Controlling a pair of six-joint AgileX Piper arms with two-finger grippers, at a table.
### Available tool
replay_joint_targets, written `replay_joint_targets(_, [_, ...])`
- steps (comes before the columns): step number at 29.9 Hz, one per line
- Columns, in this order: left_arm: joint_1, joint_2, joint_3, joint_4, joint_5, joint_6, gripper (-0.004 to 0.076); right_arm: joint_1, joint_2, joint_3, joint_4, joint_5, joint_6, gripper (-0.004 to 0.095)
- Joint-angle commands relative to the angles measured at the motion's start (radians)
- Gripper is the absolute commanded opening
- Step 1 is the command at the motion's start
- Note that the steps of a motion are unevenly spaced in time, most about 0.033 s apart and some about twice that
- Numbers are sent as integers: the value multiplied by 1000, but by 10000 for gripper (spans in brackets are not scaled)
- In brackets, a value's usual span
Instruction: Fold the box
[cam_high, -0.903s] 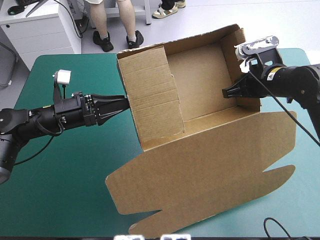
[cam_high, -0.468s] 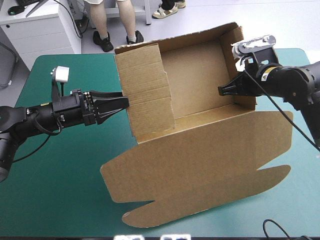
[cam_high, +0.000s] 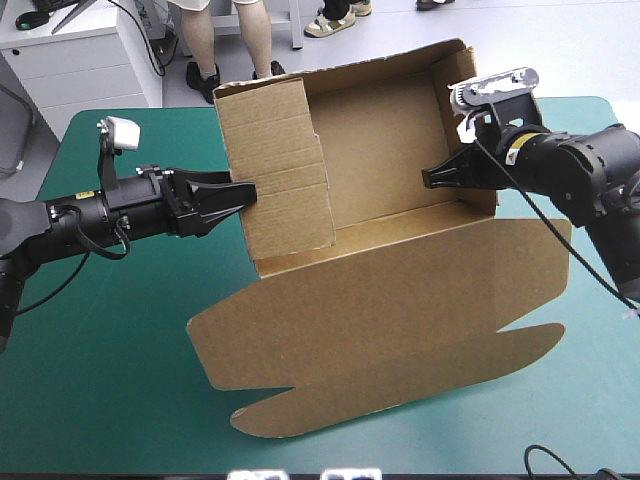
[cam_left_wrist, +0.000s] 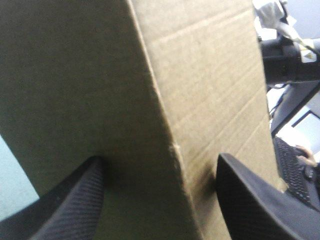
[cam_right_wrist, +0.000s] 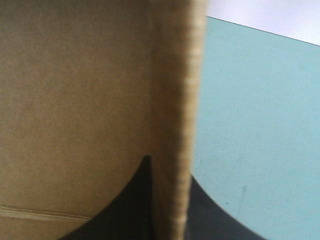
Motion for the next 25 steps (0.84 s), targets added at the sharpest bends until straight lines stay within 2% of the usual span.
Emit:
replay_joint_targets(1, [-59, -16, -88, 76, -95, -89, 471, 35, -15, -31, -35, -87, 48, -10])
replay_joint_targets(5, [-149, -14, -152, 298, -184, -226, 471, 50, -5, -31, -40, -105, 77, -9])
replay_joint_targets(12, [-284, 26, -240, 624, -263, -469, 471, 50, 15, -31, -38, -109, 96, -10])
replay_joint_targets(19, [-413, 92, -293, 955, -301, -737, 463, 50, 27, -31, -24, -130, 115, -9])
replay_joint_targets(22, [-454, 113, -310, 1027, -327, -815, 463, 50, 27, -31, -28, -137, 115, -10])
replay_joint_targets(25, [-483, 141, -336, 1081, -308, -869, 463, 50, 27, -31, -34, -139, 115, -10])
